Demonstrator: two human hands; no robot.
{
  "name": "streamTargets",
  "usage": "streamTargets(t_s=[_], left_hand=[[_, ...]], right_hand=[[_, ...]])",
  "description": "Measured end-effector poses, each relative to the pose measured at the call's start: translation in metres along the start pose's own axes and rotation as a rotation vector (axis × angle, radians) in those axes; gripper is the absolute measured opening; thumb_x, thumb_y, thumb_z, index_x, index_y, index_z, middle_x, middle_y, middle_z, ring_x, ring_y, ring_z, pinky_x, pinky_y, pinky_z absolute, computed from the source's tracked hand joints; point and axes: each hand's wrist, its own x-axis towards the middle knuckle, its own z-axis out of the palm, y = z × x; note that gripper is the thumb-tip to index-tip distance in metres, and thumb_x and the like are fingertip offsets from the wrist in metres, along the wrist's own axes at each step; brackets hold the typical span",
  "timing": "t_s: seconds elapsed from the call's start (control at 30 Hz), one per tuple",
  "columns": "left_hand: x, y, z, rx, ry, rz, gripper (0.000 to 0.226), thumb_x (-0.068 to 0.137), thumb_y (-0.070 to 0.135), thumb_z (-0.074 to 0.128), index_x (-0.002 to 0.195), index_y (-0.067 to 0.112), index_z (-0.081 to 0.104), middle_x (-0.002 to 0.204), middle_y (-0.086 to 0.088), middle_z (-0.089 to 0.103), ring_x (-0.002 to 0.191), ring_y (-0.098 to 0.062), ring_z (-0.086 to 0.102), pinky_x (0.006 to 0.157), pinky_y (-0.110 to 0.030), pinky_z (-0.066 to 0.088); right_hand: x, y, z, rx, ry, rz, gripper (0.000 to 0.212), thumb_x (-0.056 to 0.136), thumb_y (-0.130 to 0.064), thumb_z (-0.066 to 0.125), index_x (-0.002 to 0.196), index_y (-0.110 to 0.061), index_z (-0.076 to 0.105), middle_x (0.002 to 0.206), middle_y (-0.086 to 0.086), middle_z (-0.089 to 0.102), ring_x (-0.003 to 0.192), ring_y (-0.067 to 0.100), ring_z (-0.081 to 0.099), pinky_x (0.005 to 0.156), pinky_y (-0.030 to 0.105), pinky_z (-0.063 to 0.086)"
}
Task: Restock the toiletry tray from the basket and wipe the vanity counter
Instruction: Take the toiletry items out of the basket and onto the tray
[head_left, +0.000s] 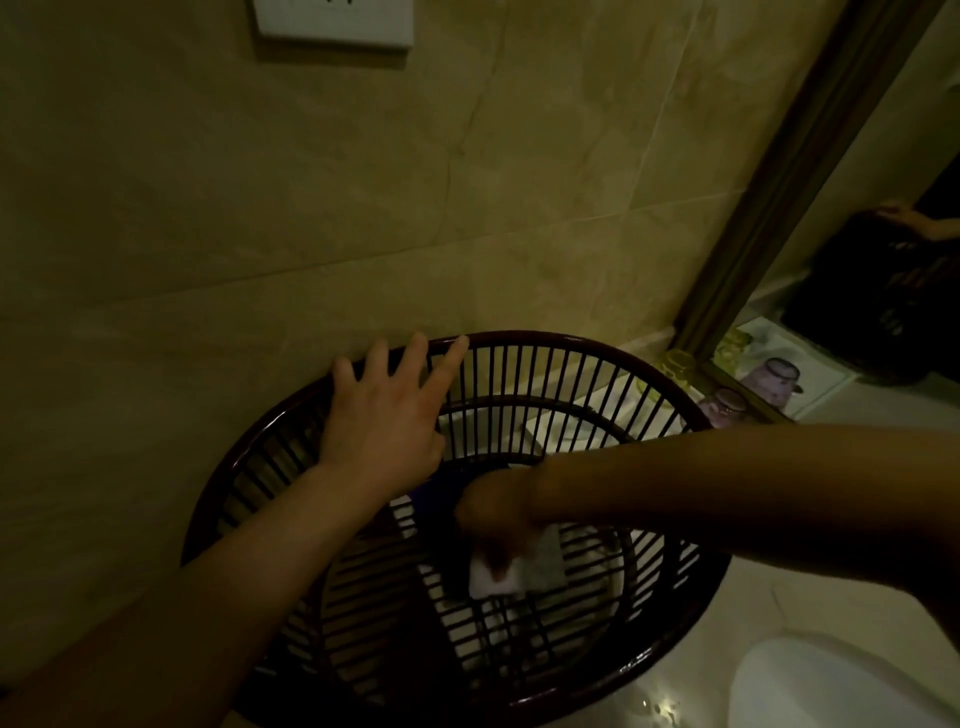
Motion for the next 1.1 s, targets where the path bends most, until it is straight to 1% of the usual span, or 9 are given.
streamTargets(t_s=[0.07,0.13,0.27,0.43,0.67,0.8,0.9,1.03,1.1], left_hand=[[0.0,0.0,-0.001,0.005,-0.015,0.0,0.099,0.08,0.051,0.054,0.152,0.03,-0.011,0.154,-0.012,0.021,0.126,-0.039,0.03,0.095,-0.056,0.03],[0.0,0.0,-0.001,0.0,-0.029,-0.002,0.099,0.081,0.056,0.052,0.151,0.031,-0.013,0.155,-0.012,0.019,0.128,-0.039,0.028,0.096,-0.056,0.03],[0.003,0.003,-0.004,0.004,-0.045,0.0,0.1,0.081,0.054,0.054,0.151,0.033,-0.015,0.156,-0.011,0.019,0.128,-0.039,0.029,0.096,-0.056,0.03],[0.002,0.003,-0.004,-0.002,-0.044,0.005,0.098,0.083,0.05,0.051,0.15,0.034,-0.018,0.155,-0.011,0.02,0.127,-0.037,0.03,0.096,-0.056,0.032],[-0.001,0.001,-0.007,0.008,-0.047,0.006,0.099,0.079,0.046,0.06,0.154,0.032,-0.003,0.15,-0.014,0.032,0.121,-0.04,0.038,0.088,-0.056,0.036],[-0.003,0.0,-0.009,-0.025,-0.019,0.003,0.102,0.07,0.035,0.072,0.154,0.025,0.016,0.141,-0.02,0.044,0.11,-0.043,0.046,0.076,-0.053,0.039],[-0.004,0.0,-0.009,-0.015,-0.022,-0.004,0.103,0.068,0.034,0.074,0.154,0.025,0.018,0.14,-0.021,0.045,0.109,-0.044,0.047,0.076,-0.055,0.041],[-0.004,0.0,-0.01,-0.018,-0.043,-0.014,0.103,0.07,0.037,0.073,0.154,0.028,0.013,0.143,-0.019,0.043,0.114,-0.043,0.045,0.079,-0.055,0.041],[-0.003,0.001,-0.011,-0.026,-0.043,-0.014,0.102,0.072,0.037,0.071,0.154,0.03,0.012,0.144,-0.017,0.042,0.115,-0.042,0.044,0.08,-0.056,0.041]], right_hand=[[-0.02,0.006,-0.01,0.078,0.194,-0.03,0.039,0.088,-0.03,0.069,0.123,-0.015,0.059,0.112,0.006,0.064,0.094,0.02,0.059,0.073,0.025,0.039],[-0.053,0.012,-0.024,0.222,0.438,0.015,0.029,0.085,-0.029,0.072,0.111,-0.02,0.062,0.101,-0.001,0.063,0.085,0.014,0.056,0.068,0.024,0.04],[-0.12,0.027,-0.03,0.623,0.87,0.167,0.027,0.081,-0.034,0.076,0.102,-0.019,0.066,0.094,0.0,0.067,0.082,0.016,0.064,0.068,0.035,0.055],[-0.179,0.05,-0.017,1.117,1.171,0.231,0.019,0.081,-0.022,0.076,0.096,-0.017,0.065,0.086,0.004,0.072,0.073,0.015,0.073,0.058,0.03,0.06],[-0.211,0.099,0.023,1.392,1.517,0.394,0.023,0.08,-0.018,0.078,0.098,-0.011,0.066,0.085,0.008,0.072,0.071,0.022,0.074,0.056,0.036,0.06],[-0.182,0.142,0.064,1.516,1.531,0.637,0.02,0.085,-0.018,0.073,0.101,-0.011,0.063,0.092,0.015,0.07,0.076,0.028,0.072,0.06,0.039,0.061],[-0.145,0.165,0.103,1.633,1.349,0.729,0.021,0.088,-0.015,0.069,0.105,-0.007,0.061,0.094,0.02,0.068,0.074,0.026,0.07,0.055,0.034,0.058],[-0.094,0.179,0.149,1.68,1.171,0.849,0.021,0.089,-0.011,0.067,0.106,0.0,0.06,0.077,0.012,0.066,0.059,0.02,0.065,0.04,0.023,0.05],[-0.077,0.182,0.164,1.68,1.092,0.944,0.017,0.089,-0.01,0.064,0.103,-0.002,0.062,0.079,0.011,0.065,0.062,0.019,0.063,0.035,0.018,0.044]])
